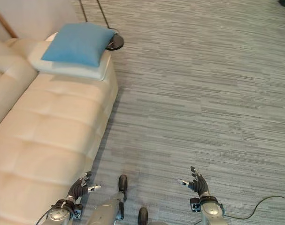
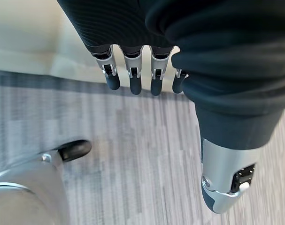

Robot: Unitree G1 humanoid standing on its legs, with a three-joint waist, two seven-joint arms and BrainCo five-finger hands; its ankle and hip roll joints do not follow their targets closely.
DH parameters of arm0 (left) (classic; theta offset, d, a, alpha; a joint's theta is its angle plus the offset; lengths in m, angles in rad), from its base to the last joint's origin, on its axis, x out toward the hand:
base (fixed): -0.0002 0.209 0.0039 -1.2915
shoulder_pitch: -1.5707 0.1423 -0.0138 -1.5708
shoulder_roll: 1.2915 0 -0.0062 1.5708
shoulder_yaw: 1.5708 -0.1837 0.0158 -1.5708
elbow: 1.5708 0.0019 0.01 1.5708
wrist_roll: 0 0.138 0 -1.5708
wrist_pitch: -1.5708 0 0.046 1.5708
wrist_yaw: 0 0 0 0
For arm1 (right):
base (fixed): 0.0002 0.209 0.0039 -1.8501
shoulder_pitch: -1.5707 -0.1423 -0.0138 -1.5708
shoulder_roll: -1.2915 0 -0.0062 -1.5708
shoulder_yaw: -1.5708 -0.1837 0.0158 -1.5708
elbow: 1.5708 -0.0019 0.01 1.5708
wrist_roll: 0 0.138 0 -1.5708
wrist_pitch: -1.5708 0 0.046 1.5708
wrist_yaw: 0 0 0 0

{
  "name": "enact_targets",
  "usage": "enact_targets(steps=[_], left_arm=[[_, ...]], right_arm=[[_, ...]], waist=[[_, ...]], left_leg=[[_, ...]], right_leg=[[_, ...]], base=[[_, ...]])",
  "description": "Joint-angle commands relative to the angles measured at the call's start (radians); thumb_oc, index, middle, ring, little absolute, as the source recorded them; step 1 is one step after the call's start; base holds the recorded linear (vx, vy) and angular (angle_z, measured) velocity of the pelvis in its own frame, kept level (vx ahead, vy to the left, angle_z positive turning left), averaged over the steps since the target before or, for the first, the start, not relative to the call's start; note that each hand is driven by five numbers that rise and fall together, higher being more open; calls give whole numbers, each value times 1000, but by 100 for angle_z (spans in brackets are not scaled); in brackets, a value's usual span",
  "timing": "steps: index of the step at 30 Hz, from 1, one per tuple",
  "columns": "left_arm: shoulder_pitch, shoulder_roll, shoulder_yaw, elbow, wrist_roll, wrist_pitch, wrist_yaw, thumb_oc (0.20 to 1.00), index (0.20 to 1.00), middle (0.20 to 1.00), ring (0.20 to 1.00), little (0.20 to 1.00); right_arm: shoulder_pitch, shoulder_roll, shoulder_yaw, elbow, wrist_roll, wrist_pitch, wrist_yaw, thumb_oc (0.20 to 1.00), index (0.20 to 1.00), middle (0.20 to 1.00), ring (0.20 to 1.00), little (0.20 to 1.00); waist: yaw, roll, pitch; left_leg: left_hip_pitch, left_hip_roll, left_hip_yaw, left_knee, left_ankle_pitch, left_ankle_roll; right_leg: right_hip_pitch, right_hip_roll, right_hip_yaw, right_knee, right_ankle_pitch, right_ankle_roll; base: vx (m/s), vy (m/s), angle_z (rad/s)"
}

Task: Pick up all the scattered cushions and arrange them neatly on the sofa.

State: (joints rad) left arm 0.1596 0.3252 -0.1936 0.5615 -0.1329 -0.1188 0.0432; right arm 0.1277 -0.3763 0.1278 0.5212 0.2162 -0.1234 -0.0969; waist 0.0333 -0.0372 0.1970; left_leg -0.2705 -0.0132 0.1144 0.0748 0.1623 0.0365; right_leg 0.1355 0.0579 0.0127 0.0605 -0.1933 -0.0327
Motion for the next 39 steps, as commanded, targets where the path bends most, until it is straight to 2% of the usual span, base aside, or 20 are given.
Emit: enact_targets(steps=[1,3,6,8,12,14,16,18,19,21,23,25,26,28,29,30,31,33,37,39], left_arm=[[-9,61,15,-84,15,-30,11,1000,1000,1000,1000,1000],[-23,71,14,-85,17,-28,21,1000,1000,1000,1000,1000],[-28,71,19,-88,11,-36,30,1000,1000,1000,1000,1000],[-26,68,21,-91,14,-38,28,1000,1000,1000,1000,1000],[-37,53,35,-68,27,-44,36,1000,1000,1000,1000,1000],[-44,46,40,-62,42,-51,39,1000,1000,1000,1000,1000],[-42,45,39,-53,49,-55,36,1000,1000,1000,1000,1000],[-40,35,40,-28,48,-56,44,1000,1000,1000,1000,1000],[-43,29,44,-2,31,-56,52,1000,1000,1000,1000,1000],[-46,21,51,31,12,-54,57,1000,1000,1000,1000,1000],[-51,15,58,56,2,-52,69,1000,1000,1000,1000,1000],[-65,9,68,85,-9,-48,77,1000,1000,1000,1000,1000],[-68,7,68,93,-14,-49,82,1000,1000,1000,1000,1000],[-64,8,69,90,-12,-50,89,1000,1000,1000,1000,1000],[-57,8,73,85,-11,-49,88,1000,1000,1000,1000,1000],[-57,8,73,85,-11,-49,88,1000,1000,1000,1000,1000],[-52,9,82,85,-11,-50,94,1000,1000,1000,1000,1000],[-40,5,103,98,-21,-48,100,1000,1000,1000,1000,1000],[-10,5,138,114,-27,-43,106,1000,1000,1000,1000,1000],[-1,9,151,110,-29,-42,107,1000,1000,1000,1000,1000]], right_arm=[[-34,12,5,-97,-16,-35,31,1000,1000,1000,1000,1000],[-54,20,21,-101,-26,-38,29,1000,1000,1000,1000,1000],[-60,20,37,-116,-32,-38,33,1000,1000,1000,1000,1000],[-59,7,37,-136,-34,-37,39,1000,1000,1000,1000,1000],[-57,-7,39,-135,-57,-31,30,1000,1000,1000,1000,1000],[-50,-15,37,-155,-81,-30,30,1000,1000,1000,1000,1000],[-44,-20,39,-158,-83,-34,35,1000,1000,1000,1000,1000],[-41,-22,42,-148,-83,-39,38,1000,1000,1000,1000,1000],[-50,-34,45,-143,-88,-41,31,1000,1000,1000,1000,1000],[-48,-48,50,-160,-77,-50,29,1000,1000,1000,1000,1000],[-52,-50,53,-153,-75,-47,26,1000,1000,1000,1000,1000],[-52,-56,49,-145,-73,-37,21,1000,1000,1000,1000,1000],[-51,-60,49,-140,-75,-38,18,1000,1000,1000,1000,1000],[-39,-66,39,-137,-73,-40,11,1000,1000,1000,1000,1000],[-35,-67,37,-130,-73,-39,8,1000,1000,1000,1000,1000],[-35,-67,37,-130,-73,-39,8,1000,1000,1000,1000,1000],[-37,-68,40,-115,-76,-41,4,1000,1000,1000,1000,1000],[-31,-61,34,-99,-88,-35,0,1000,1000,1000,1000,1000],[-24,-52,35,-93,-99,-25,8,1000,1000,1000,1000,1000],[-21,-49,37,-96,-101,-24,15,1000,1000,1000,1000,1000]], waist=[[29,-67,-22],[22,-52,-9],[3,-23,15],[-18,-10,21],[-55,-11,31],[-78,-5,22],[-82,-5,16],[-82,6,1],[-74,10,-1],[-64,5,2],[-63,-8,-4],[-47,-16,0],[-39,-21,2],[-15,-26,3],[-6,-20,-1],[-6,-21,-3],[7,-9,-5],[31,5,-18],[60,-10,-46],[73,-9,-51]], left_leg=[[-28,13,39,102,-145,-13],[46,16,49,94,-188,11],[156,9,35,55,-234,24],[222,1,20,26,-265,18],[353,-23,-18,-24,-336,-9],[434,-19,-60,-27,-388,-34],[451,-14,-76,-1,-397,-46],[444,12,-86,96,-326,-83],[366,49,-78,305,-206,-115],[287,83,-53,491,-124,-118],[263,94,-21,520,-105,-114],[197,118,35,534,-150,-99],[160,111,43,511,-172,-91],[55,73,76,329,-204,-74],[29,69,90,224,-173,-77],[31,66,90,216,-167,-77],[15,60,104,93,-105,-92],[-21,57,131,-94,-54,-97],[-38,63,215,-126,-34,-93],[-40,80,245,-104,-13,-81]], right_leg=[[-86,-130,10,379,222,198],[-172,-150,-27,510,278,203],[-302,-160,-92,504,203,170],[-368,-144,-130,385,154,161],[-442,-137,-145,26,228,197],[-476,-150,-113,-39,274,217],[-452,-152,-103,-40,290,211],[-425,-142,-106,-5,311,182],[-373,-137,-126,1,289,151],[-308,-122,-131,-4,249,111],[-282,-125,-135,-9,227,94],[-211,-123,-136,-19,187,85],[-185,-124,-135,-29,172,84],[-110,-118,-136,-58,135,99],[-81,-108,-140,-67,116,103],[-83,-109,-140,-67,118,103],[-47,-86,-141,-69,95,104],[15,-59,-133,-61,50,108],[107,-63,-107,-34,-15,119],[115,-52,-97,-21,-17,115]], base=[[315,146,-52],[384,177,-55],[415,132,-10],[510,29,1],[546,-74,12],[698,-201,30],[476,-166,61],[582,-311,69],[574,-394,57],[411,-287,58],[333,-173,0],[502,-174,-23],[583,-88,8],[580,-30,3],[287,15,11],[398,17,3],[361,26,-15],[593,69,-16],[609,147,-13],[494,134,-7]])
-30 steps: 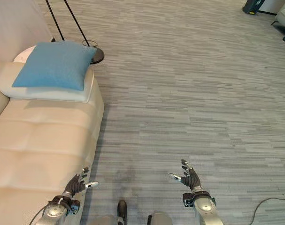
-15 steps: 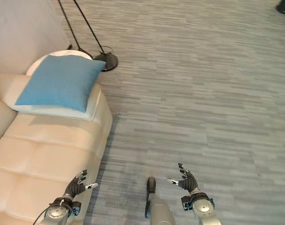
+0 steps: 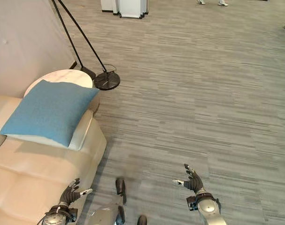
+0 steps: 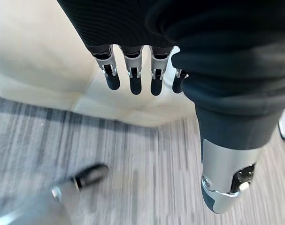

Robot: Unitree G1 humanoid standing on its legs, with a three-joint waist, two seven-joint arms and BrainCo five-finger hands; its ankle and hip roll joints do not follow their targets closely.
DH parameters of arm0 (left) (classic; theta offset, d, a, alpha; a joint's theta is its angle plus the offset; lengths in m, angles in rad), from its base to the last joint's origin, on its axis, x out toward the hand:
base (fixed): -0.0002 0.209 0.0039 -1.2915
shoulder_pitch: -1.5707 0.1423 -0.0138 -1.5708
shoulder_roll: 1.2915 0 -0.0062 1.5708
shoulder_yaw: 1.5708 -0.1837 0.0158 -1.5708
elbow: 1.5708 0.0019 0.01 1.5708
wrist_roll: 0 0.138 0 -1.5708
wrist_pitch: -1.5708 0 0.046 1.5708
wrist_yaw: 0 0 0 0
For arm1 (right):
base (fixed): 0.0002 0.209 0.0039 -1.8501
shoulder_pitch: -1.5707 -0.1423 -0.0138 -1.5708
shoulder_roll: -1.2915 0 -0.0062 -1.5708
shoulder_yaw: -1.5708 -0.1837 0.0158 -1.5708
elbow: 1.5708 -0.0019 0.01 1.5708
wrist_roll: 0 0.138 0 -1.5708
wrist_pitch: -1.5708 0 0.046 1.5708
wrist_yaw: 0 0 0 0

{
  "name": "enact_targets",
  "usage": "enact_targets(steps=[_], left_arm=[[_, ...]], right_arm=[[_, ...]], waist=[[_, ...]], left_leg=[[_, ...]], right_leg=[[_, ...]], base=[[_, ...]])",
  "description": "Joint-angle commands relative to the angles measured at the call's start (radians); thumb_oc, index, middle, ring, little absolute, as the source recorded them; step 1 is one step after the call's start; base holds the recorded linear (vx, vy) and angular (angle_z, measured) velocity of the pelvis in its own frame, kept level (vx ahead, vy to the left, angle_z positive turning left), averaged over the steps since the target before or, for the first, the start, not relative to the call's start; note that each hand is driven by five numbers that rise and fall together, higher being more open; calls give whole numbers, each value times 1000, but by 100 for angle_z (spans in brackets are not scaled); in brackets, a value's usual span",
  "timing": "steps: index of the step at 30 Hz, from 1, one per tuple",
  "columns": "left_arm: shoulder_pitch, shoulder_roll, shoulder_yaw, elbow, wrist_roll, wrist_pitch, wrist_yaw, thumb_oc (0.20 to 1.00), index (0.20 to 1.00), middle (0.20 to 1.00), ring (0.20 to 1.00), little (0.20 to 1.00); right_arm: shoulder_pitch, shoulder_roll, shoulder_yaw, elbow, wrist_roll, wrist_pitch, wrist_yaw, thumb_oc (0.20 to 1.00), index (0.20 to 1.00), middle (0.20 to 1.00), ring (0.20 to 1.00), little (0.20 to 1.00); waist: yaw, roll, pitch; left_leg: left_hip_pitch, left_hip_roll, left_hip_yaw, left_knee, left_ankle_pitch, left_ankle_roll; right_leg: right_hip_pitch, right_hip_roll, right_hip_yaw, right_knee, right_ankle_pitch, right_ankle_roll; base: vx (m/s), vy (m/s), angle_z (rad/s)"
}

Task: Pick up all the scattered cushions and arrange them neatly on the sofa.

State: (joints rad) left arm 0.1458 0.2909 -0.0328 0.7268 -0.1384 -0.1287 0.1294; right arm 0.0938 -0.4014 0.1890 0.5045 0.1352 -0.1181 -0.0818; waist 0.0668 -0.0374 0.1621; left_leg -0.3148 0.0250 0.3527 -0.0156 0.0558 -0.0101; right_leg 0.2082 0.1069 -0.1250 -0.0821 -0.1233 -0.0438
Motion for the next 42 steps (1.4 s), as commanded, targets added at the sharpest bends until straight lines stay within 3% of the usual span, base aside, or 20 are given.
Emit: enact_targets(steps=[1,4,5,6,7,8,11,13,14,15,17,18,22,24,25,26,29,31,35,42], left_arm=[[26,43,4,-52,-24,-32,20,1000,1000,1000,1000,1000],[32,51,20,-33,-35,-29,24,1000,1000,1000,1000,1000],[31,57,31,-23,-47,-27,31,1000,1000,1000,1000,1000],[31,57,32,-23,-47,-27,31,1000,1000,1000,1000,1000],[28,66,38,-29,-68,-30,42,1000,1000,1000,1000,1000],[27,66,38,-29,-68,-30,42,1000,1000,1000,1000,1000],[22,60,30,-14,-85,-40,40,1000,1000,1000,1000,1000],[22,57,22,-14,-92,-45,33,1000,1000,1000,1000,1000],[22,57,22,-13,-92,-45,33,1000,1000,1000,1000,1000],[11,49,7,5,-92,-46,28,1000,1000,1000,1000,1000],[-9,47,-2,25,-86,-51,24,1000,1000,1000,1000,1000],[-23,48,-11,41,-76,-52,23,1000,1000,1000,1000,1000],[-33,50,-24,59,-54,-54,18,1000,1000,1000,1000,1000],[-36,50,-22,59,-58,-56,20,1000,1000,1000,1000,1000],[-39,52,-29,42,-66,-58,18,1000,1000,1000,1000,1000],[-39,53,-29,42,-66,-58,18,1000,1000,1000,1000,1000],[-45,63,-38,28,-49,-54,12,1000,1000,1000,1000,1000],[-47,67,-38,27,-43,-53,9,1000,1000,1000,1000,1000],[-38,66,-34,25,-17,-48,4,1000,1000,1000,1000,1000],[12,48,-16,41,-15,-39,4,1000,1000,1000,1000,1000]], right_arm=[[17,-22,-23,-77,-24,-27,8,1000,1000,1000,1000,1000],[24,-1,-19,-70,-34,-25,13,1000,1000,1000,1000,1000],[15,9,-13,-79,-37,-26,20,1000,1000,1000,1000,1000],[15,9,-13,-79,-38,-26,20,1000,1000,1000,1000,1000],[1,20,4,-81,-42,-35,17,1000,1000,1000,1000,1000],[1,20,4,-80,-42,-35,17,1000,1000,1000,1000,1000],[-7,17,17,-91,-41,-40,14,1000,1000,1000,1000,1000],[-2,7,15,-97,-34,-39,15,1000,1000,1000,1000,1000],[-2,7,15,-97,-34,-39,15,1000,1000,1000,1000,1000],[6,4,9,-85,-25,-38,12,1000,1000,1000,1000,1000],[17,-1,-2,-69,-14,-36,7,1000,1000,1000,1000,1000],[19,-2,-8,-55,-7,-37,6,1000,1000,1000,1000,1000],[32,0,-26,-52,11,-49,11,1000,1000,1000,1000,1000],[30,-3,-27,-46,14,-49,12,1000,1000,1000,1000,1000],[26,-17,-32,-50,18,-55,10,1000,1000,1000,1000,1000],[25,-17,-32,-50,18,-55,10,1000,1000,1000,1000,1000],[32,-18,-38,-53,27,-55,6,1000,1000,1000,1000,1000],[36,-17,-40,-55,27,-52,7,1000,1000,1000,1000,1000],[43,-21,-41,-58,18,-41,10,1000,1000,1000,1000,1000],[59,-16,-23,-69,-16,-32,25,1000,1000,1000,1000,1000]], waist=[[51,-17,-31],[67,-62,-46],[68,-75,-33],[68,-75,-33],[63,-52,-21],[63,-49,-23],[31,-7,4],[6,4,16],[6,4,16],[-21,-5,28],[-39,-14,37],[-44,-18,39],[-52,-31,27],[-55,-30,20],[-64,-28,21],[-66,-29,18],[-85,-30,18],[-88,-29,14],[-79,-23,2],[-53,-21,-10]], left_leg=[[8,43,13,7,107,-25],[21,4,-13,77,81,15],[63,-24,-28,87,40,48],[63,-24,-28,87,39,48],[133,-29,-65,66,6,66],[130,-26,-65,66,7,65],[240,-44,-158,39,-32,67],[276,-56,-226,44,-48,55],[275,-56,-226,45,-48,55],[307,-83,-307,51,-68,44],[326,-110,-390,56,-90,37],[341,-131,-451,61,-101,30],[343,-149,-512,88,-133,13],[335,-143,-511,112,-146,0],[287,-110,-421,226,-159,-30],[283,-111,-423,225,-156,-30],[219,9,-145,249,-143,-36],[204,17,-105,225,-132,-33],[136,39,-44,100,-29,-51],[139,55,-78,52,26,-54]], right_leg=[[60,-105,44,140,-93,133],[8,-158,29,317,40,200],[-69,-201,24,508,242,269],[-70,-202,24,509,242,269],[-176,-221,7,645,285,245],[-179,-218,7,644,287,243],[-314,-214,-24,623,136,186],[-344,-190,-21,502,81,170],[-344,-190,-21,501,81,170],[-374,-139,65,333,83,177],[-398,-118,136,220,113,191],[-417,-122,133,204,142,197],[-363,-160,107,157,148,183],[-341,-170,84,143,148,177],[-282,-192,24,129,128,162],[-284,-194,22,128,130,162],[-212,-212,-75,85,92,149],[-202,-209,-89,74,91,149],[-159,-187,-116,32,75,155],[-93,-182,-81,97,2,154]], base=[[363,95,-9],[521,196,-6],[382,199,25],[546,250,48],[293,106,33],[443,149,47],[378,71,108],[310,-19,137],[315,-93,172],[338,-126,122],[423,-164,160],[288,-119,199],[191,-173,133],[165,-200,152],[126,-158,173],[149,-192,208],[82,-94,104],[108,-30,57],[196,20,66],[290,118,-7]])
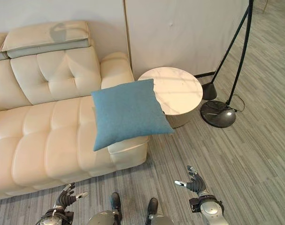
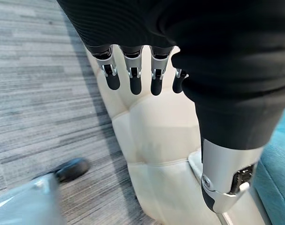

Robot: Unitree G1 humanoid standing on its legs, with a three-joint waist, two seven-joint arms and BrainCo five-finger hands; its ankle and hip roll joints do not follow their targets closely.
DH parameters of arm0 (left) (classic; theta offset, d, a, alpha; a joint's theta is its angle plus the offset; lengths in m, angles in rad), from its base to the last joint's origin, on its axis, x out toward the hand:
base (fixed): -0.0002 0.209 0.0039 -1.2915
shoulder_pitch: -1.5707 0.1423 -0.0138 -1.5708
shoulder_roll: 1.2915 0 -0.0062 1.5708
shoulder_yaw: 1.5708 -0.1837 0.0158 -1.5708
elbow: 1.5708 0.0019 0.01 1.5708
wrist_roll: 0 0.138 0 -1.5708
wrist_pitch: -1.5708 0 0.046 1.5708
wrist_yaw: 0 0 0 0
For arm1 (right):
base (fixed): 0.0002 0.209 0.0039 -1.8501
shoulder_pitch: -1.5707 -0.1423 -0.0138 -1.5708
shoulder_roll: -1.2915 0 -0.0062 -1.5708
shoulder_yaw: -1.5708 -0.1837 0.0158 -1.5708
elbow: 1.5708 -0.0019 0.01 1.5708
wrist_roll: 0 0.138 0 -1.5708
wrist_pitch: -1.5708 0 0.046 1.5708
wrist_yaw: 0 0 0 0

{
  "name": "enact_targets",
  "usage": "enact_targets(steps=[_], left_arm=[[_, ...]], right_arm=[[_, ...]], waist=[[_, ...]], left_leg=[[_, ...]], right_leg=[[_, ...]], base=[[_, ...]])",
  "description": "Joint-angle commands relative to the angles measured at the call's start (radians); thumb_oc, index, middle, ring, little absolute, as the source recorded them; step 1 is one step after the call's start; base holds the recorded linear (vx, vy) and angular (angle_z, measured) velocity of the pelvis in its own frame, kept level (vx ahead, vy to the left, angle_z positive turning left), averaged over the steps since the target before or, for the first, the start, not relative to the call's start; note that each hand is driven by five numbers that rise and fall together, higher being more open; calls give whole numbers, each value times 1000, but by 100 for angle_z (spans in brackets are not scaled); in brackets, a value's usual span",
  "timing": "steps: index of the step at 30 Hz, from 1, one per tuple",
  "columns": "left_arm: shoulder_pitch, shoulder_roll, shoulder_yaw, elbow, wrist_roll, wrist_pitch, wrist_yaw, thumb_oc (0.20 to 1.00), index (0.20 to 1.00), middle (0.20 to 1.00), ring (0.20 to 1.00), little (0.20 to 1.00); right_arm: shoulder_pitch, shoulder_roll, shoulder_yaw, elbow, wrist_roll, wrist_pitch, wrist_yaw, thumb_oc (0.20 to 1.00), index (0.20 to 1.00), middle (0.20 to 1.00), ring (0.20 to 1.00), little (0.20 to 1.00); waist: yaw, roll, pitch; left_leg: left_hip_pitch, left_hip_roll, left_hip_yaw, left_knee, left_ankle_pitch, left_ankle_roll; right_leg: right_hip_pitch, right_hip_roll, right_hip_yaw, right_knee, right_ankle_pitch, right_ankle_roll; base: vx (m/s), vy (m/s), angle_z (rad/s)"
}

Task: Pick up all the scattered cushions and arrange them neatly on the sofa.

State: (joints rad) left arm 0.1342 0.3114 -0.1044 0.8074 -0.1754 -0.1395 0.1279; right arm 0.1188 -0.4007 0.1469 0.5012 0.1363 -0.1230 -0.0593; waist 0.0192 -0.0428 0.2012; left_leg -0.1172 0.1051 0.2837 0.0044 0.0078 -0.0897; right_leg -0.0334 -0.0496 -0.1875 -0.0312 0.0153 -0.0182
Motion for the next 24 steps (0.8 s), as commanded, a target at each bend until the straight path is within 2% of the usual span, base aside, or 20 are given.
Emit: enact_targets(steps=[1,3,4,5,6,8,9,10,11,13,15,16,24], left_arm=[[23,29,59,-36,19,-27,4,1000,1000,1000,1000,1000],[16,39,60,-41,16,-26,3,1000,1000,1000,1000,1000],[8,44,59,-44,17,-25,5,1000,1000,1000,1000,1000],[-10,62,57,-61,13,-26,13,1000,1000,1000,1000,1000],[-11,61,57,-61,13,-26,13,1000,1000,1000,1000,1000],[-18,72,56,-80,10,-29,18,1000,1000,1000,1000,1000],[-18,74,58,-82,6,-33,21,1000,1000,1000,1000,1000],[-14,75,62,-93,-10,-40,20,1000,1000,1000,1000,1000],[-14,75,62,-93,-10,-39,20,1000,1000,1000,1000,1000],[-9,70,74,-113,-40,-46,19,1000,1000,1000,1000,1000],[-8,70,74,-122,-45,-48,17,1000,1000,1000,1000,1000],[-8,69,85,-136,-46,-47,19,1000,1000,1000,1000,1000],[-27,76,115,-178,-153,-57,14,1000,1000,1000,1000,1000]], right_arm=[[36,-12,21,-70,-19,-26,7,1000,1000,1000,1000,1000],[32,0,31,-80,-23,-27,15,1000,1000,1000,1000,1000],[24,1,37,-78,-27,-27,16,1000,1000,1000,1000,1000],[7,8,47,-96,-30,-29,16,1000,1000,1000,1000,1000],[7,8,47,-96,-30,-29,16,1000,1000,1000,1000,1000],[0,15,56,-108,-26,-32,16,1000,1000,1000,1000,1000],[-2,17,57,-109,-23,-32,14,1000,1000,1000,1000,1000],[-4,15,56,-113,-20,-31,14,1000,1000,1000,1000,1000],[-3,15,56,-113,-20,-31,14,1000,1000,1000,1000,1000],[-6,1,49,-126,-19,-29,9,1000,1000,1000,1000,1000],[-3,-4,43,-133,-19,-28,8,1000,1000,1000,1000,1000],[-11,-18,28,-139,-24,-32,-1,1000,1000,1000,1000,1000],[-124,-123,25,-253,-51,-37,-18,1000,1000,1000,1000,1000]], waist=[[-2,-20,-55],[3,-28,-50],[4,-28,-46],[-4,-32,-23],[-3,-30,-25],[-10,-22,-13],[-13,-18,-12],[-21,-15,-8],[-22,-14,-7],[-39,-21,-3],[-41,-25,-3],[-38,-29,-5],[-17,-31,-39]], left_leg=[[-52,-31,-16,35,63,35],[-9,-50,-20,33,32,60],[4,-59,-21,32,23,73],[39,-78,-32,25,3,97],[35,-75,-31,25,4,97],[62,-79,-52,15,-7,106],[77,-83,-60,10,-13,106],[98,-92,-75,7,-26,105],[100,-92,-77,7,-27,105],[129,-114,-115,18,-57,101],[134,-121,-130,28,-66,100],[137,-122,-136,35,-75,97],[155,-108,-167,26,-85,69]], right_leg=[[142,-36,-5,84,-141,131],[112,-57,9,200,-144,144],[79,-68,18,268,-115,154],[-3,-87,49,430,-45,176],[-7,-84,50,428,-41,175],[-75,-68,83,503,-29,166],[-99,-59,88,492,-35,159],[-117,-54,81,407,-51,151],[-114,-54,79,406,-52,151],[-140,-36,108,238,-37,159],[-122,-35,119,195,-33,160],[-106,-36,127,174,-25,172],[-37,-30,95,102,-29,140]], base=[[280,166,-81],[237,180,-54],[219,242,-37],[142,182,-31],[148,161,-20],[133,70,13],[277,37,32],[232,17,15],[312,-30,15],[230,-49,24],[131,-47,54],[221,-129,63],[156,-132,22]])
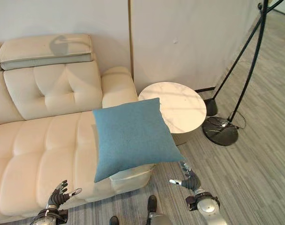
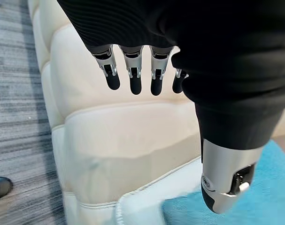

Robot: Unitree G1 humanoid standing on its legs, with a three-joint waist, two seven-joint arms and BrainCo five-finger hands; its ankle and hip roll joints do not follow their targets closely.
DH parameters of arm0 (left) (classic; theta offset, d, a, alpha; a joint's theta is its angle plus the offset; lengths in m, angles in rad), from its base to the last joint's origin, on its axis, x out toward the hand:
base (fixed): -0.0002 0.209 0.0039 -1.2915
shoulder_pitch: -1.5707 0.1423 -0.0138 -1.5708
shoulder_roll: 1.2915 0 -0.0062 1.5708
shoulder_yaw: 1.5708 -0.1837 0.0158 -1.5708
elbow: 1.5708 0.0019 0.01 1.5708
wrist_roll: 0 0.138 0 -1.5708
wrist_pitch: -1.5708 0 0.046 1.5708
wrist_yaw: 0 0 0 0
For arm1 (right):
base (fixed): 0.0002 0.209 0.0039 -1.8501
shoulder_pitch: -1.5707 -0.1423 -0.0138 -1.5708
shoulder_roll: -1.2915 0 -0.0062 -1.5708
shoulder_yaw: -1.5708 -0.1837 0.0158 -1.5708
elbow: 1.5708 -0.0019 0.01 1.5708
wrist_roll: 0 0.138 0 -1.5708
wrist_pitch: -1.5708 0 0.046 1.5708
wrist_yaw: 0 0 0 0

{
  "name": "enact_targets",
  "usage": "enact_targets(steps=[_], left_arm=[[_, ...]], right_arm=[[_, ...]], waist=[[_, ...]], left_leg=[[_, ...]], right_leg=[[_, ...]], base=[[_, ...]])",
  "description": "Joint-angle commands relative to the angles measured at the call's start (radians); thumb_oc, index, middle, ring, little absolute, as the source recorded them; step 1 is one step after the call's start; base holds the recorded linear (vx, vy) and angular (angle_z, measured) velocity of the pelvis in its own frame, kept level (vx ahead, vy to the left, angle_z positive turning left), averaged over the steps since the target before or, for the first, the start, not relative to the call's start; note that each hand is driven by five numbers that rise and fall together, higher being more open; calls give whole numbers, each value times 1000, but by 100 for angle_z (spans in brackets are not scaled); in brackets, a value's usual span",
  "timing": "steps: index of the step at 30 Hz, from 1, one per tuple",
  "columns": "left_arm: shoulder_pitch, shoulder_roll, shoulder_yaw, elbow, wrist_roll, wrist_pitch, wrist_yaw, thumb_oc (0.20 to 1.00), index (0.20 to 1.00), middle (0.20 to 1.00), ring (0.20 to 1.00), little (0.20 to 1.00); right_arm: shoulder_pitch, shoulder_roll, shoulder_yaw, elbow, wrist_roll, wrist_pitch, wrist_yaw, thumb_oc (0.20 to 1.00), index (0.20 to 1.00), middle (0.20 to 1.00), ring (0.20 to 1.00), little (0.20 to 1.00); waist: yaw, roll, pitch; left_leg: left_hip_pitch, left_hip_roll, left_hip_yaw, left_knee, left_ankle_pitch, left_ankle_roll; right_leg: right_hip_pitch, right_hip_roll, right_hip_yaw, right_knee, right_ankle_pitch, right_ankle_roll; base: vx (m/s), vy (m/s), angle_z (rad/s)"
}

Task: Pick up all the scattered cushions and arrange them neatly on the sofa.

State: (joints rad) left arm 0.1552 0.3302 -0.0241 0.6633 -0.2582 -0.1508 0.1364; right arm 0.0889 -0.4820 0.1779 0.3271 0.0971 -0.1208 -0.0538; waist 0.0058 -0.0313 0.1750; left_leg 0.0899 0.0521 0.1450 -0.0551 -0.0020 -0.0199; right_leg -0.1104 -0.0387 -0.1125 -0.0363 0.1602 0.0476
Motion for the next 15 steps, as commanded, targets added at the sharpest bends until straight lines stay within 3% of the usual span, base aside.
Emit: enact_targets(steps=[1,9,15], left_arm=[[-64,60,32,-29,-85,-46,7,1000,1000,1000,1000,1000],[-281,74,-60,55,-197,-63,44,1000,1000,1000,1000,1000],[-648,112,-196,263,-288,-86,92,1000,1000,1000,1000,1000]], right_arm=[[-126,-53,7,-76,-9,-35,-25,1000,1000,1000,1000,1000],[-451,-74,185,101,71,7,-34,1000,1000,1000,1000,1000],[-912,-11,314,536,172,40,-108,1000,1000,1000,1000,1000]], waist=[[-3,-41,-12],[9,-25,34],[16,-15,114]], left_leg=[[-52,-52,-31,76,-72,-5],[-126,-35,-36,24,-24,-34],[-275,-22,-19,24,35,-49]], right_leg=[[45,-39,12,96,-175,71],[-17,-20,-11,43,-159,58],[-172,-6,8,63,-116,58]], base=[[82,-137,17],[-64,-96,13],[-171,-32,0]])
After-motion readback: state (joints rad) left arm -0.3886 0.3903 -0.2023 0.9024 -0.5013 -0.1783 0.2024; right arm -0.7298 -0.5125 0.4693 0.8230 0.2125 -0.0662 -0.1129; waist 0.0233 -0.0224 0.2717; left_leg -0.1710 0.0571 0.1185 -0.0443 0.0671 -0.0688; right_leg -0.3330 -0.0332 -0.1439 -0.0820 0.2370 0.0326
